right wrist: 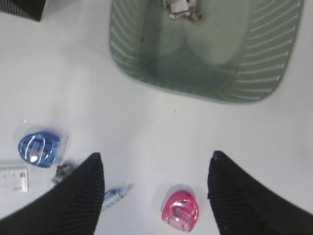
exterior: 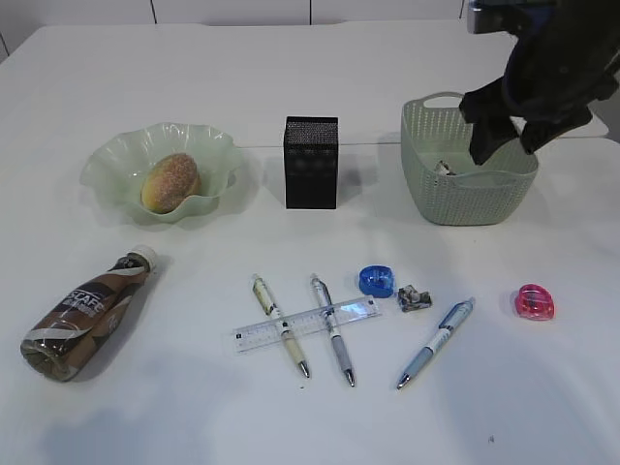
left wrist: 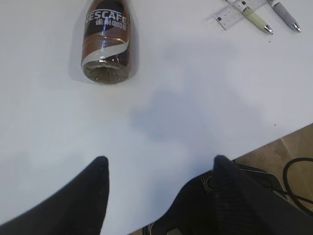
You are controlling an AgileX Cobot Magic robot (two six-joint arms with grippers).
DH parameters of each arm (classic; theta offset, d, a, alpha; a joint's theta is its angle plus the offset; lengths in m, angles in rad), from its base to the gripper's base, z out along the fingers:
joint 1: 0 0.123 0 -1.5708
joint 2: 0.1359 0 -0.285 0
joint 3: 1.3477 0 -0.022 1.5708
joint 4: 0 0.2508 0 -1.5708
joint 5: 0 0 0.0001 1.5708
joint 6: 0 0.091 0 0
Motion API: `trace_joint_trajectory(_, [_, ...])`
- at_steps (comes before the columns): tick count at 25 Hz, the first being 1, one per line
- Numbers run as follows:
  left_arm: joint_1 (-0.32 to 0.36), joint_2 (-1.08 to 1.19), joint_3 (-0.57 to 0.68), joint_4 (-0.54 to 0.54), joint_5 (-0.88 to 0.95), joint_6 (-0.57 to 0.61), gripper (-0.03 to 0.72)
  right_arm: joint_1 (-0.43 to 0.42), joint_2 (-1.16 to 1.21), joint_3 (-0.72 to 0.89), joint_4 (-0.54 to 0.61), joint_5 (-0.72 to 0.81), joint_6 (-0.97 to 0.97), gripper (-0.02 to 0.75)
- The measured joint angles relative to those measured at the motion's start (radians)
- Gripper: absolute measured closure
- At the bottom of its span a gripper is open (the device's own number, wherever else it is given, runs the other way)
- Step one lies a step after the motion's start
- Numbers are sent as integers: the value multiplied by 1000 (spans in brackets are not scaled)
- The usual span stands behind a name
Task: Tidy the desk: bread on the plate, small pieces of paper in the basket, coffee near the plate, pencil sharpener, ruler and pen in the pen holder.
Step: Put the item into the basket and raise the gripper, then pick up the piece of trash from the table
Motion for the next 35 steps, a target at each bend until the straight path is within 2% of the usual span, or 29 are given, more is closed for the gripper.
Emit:
trace_joint_trajectory(2, [0, 0, 0, 2, 0, 0, 226, 24, 0, 0, 2, 7, -4, 221])
trace_joint_trajectory(3, [0, 0, 0, 2, 0, 0, 228, 75, 0, 0, 2, 11, -6, 229])
trace_joint_trajectory(6, [0, 0, 0, 2, 0, 0, 230, 151, 0, 0, 4, 12, -8, 232])
trace_joint_trajectory(7, [0, 0, 0, 2, 0, 0, 230, 151, 0, 0, 4, 12, -8, 232])
trace_joint_trajectory(8, [0, 0, 0, 2, 0, 0, 230, 218, 0, 0, 8, 10, -10, 235])
trace_joint_trajectory(11, [0, 0, 0, 2, 0, 0, 231, 256, 20, -2, 14, 32, -12, 236])
trace_joint_trajectory(15, [0, 0, 0, 2, 0, 0, 231, 260, 74, -2, 5, 145, -14, 237])
trace_joint_trajectory(22, [0, 0, 0, 3, 0, 0, 232, 260, 83, 32, -31, 173, -29, 237])
trace_joint_trajectory(28, [0, 0, 0, 3, 2, 0, 232, 262, 83, 134, -33, 89, -56, 237])
trace_joint_trajectory(35, [0, 0, 0, 4, 10, 0, 232, 257, 92, 174, -12, -13, -76, 237])
